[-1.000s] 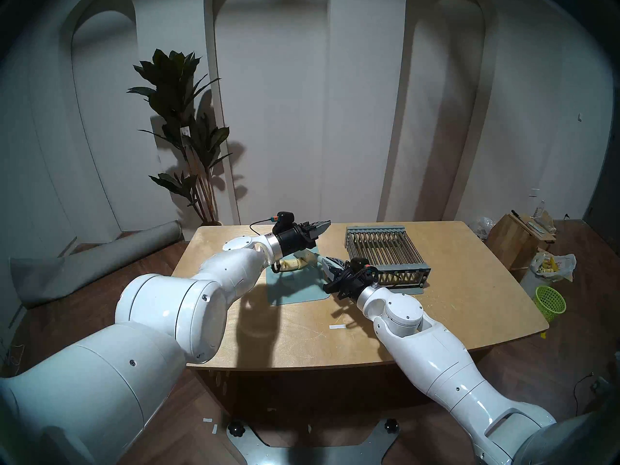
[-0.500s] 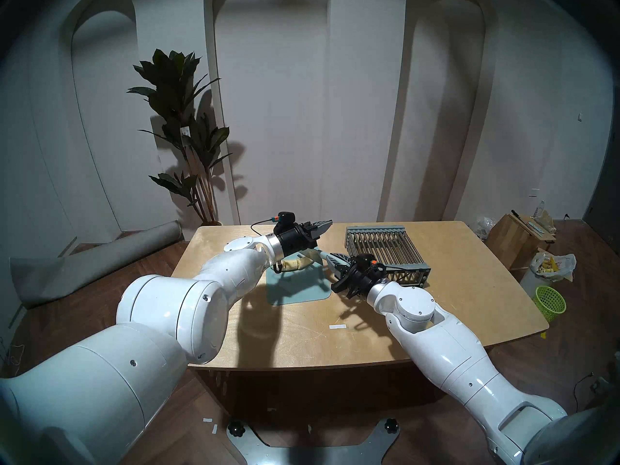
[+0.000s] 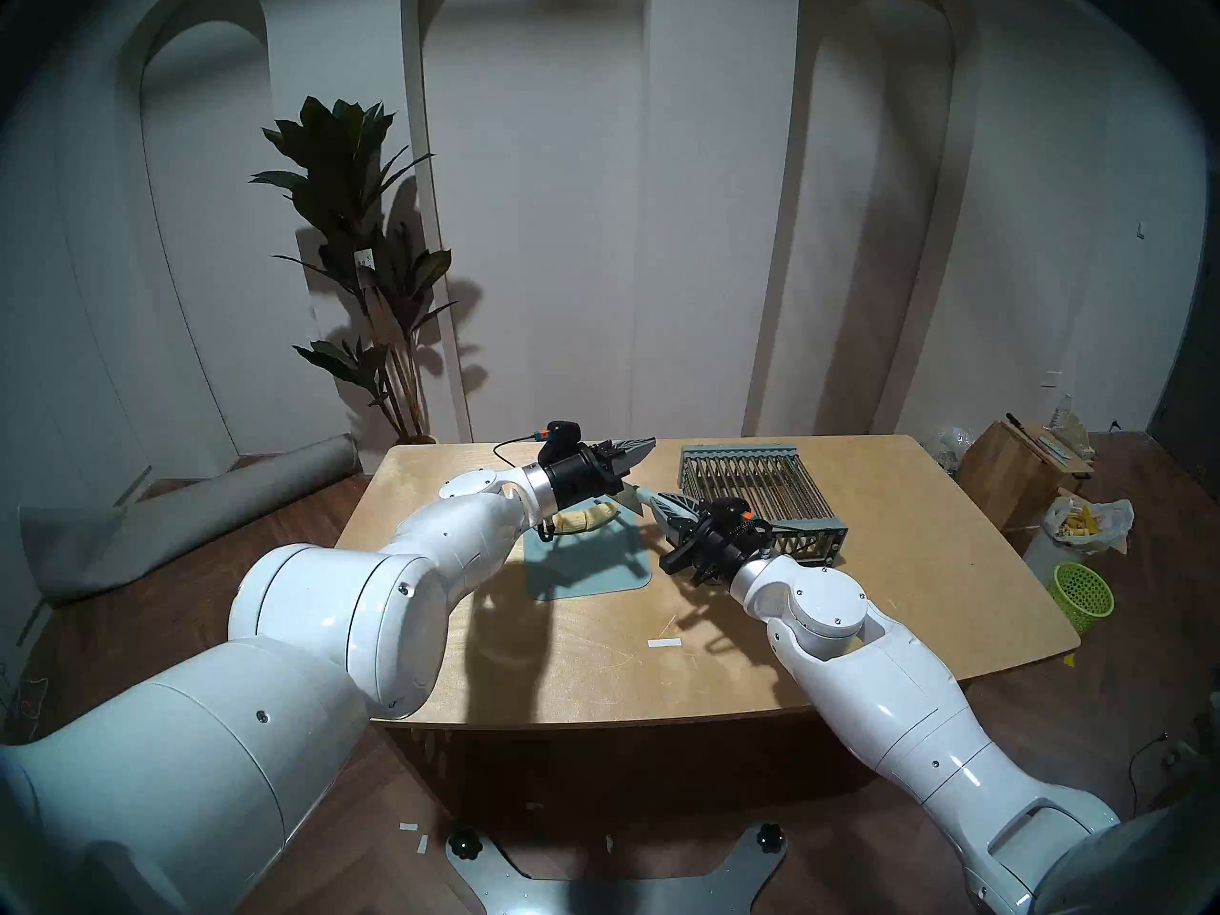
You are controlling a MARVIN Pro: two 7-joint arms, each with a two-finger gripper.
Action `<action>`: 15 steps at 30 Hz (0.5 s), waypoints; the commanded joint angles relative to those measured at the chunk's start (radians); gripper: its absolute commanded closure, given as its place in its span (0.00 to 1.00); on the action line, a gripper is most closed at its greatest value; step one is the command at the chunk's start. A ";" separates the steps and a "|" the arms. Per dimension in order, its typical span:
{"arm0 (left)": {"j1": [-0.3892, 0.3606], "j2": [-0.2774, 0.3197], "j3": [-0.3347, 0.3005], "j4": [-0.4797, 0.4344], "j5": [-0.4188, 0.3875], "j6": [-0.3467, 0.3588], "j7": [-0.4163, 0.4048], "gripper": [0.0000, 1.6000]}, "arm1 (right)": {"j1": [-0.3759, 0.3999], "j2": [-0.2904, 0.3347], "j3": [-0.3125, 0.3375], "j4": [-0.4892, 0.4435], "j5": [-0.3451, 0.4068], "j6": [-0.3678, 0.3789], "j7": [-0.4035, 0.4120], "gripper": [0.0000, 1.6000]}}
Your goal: Cut the banana into four pieces on the cutting board
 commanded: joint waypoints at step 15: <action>0.011 0.018 0.036 -0.007 0.033 -0.023 -0.013 1.00 | -0.003 -0.026 0.004 -0.001 0.024 -0.036 -0.005 1.00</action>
